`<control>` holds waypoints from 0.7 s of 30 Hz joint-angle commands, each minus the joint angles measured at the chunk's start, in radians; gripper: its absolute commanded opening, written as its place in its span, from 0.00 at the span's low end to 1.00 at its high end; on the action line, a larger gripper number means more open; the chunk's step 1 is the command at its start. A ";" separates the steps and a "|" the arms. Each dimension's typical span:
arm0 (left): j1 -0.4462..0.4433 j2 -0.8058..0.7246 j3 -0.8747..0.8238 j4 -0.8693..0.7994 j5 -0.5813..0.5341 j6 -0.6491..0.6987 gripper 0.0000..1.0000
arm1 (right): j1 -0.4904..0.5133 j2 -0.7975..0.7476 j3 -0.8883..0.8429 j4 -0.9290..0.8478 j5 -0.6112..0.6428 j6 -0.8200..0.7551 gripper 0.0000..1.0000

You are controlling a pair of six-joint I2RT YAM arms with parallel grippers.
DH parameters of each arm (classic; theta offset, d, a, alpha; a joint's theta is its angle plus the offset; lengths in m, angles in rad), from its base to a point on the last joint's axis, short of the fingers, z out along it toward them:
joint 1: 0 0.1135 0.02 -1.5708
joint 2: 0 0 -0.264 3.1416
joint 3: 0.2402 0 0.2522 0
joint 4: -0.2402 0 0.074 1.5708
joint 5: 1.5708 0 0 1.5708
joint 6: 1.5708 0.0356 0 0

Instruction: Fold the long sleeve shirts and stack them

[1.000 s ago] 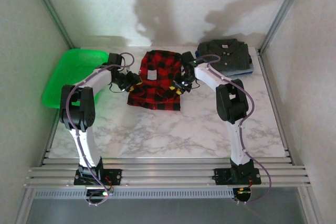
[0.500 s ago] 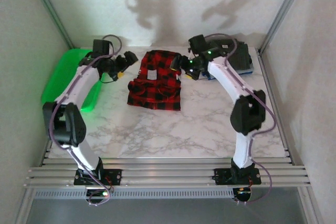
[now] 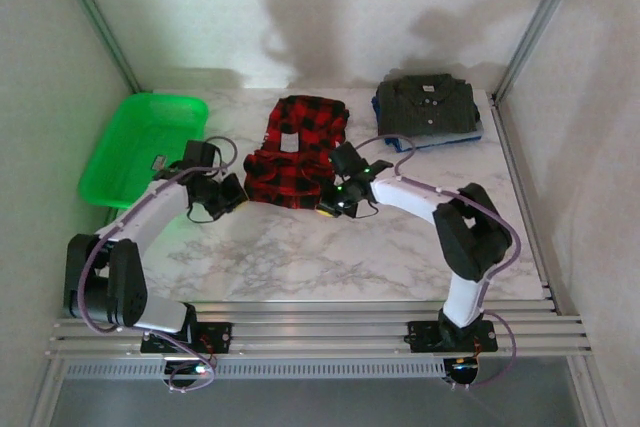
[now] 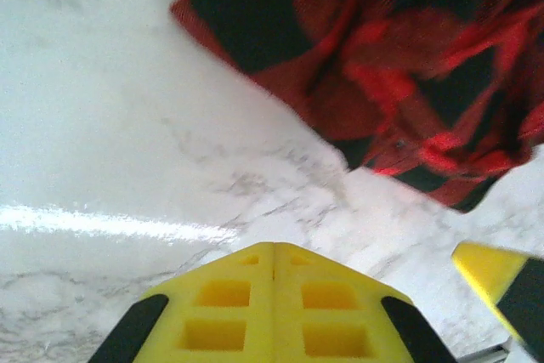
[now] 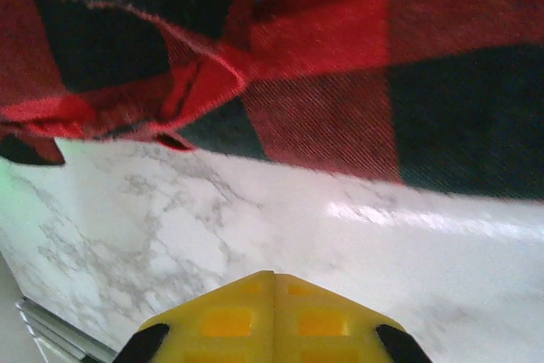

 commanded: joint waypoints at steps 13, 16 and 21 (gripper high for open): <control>-0.069 0.286 0.164 0.198 0.020 -0.031 0.00 | -0.031 0.218 0.236 0.063 0.031 0.058 0.00; -0.070 0.340 0.255 0.199 0.015 -0.019 0.00 | -0.050 0.250 0.304 0.029 0.042 0.045 0.00; -0.068 0.456 0.422 0.198 0.027 -0.015 0.00 | -0.087 0.308 0.430 -0.015 0.052 0.032 0.03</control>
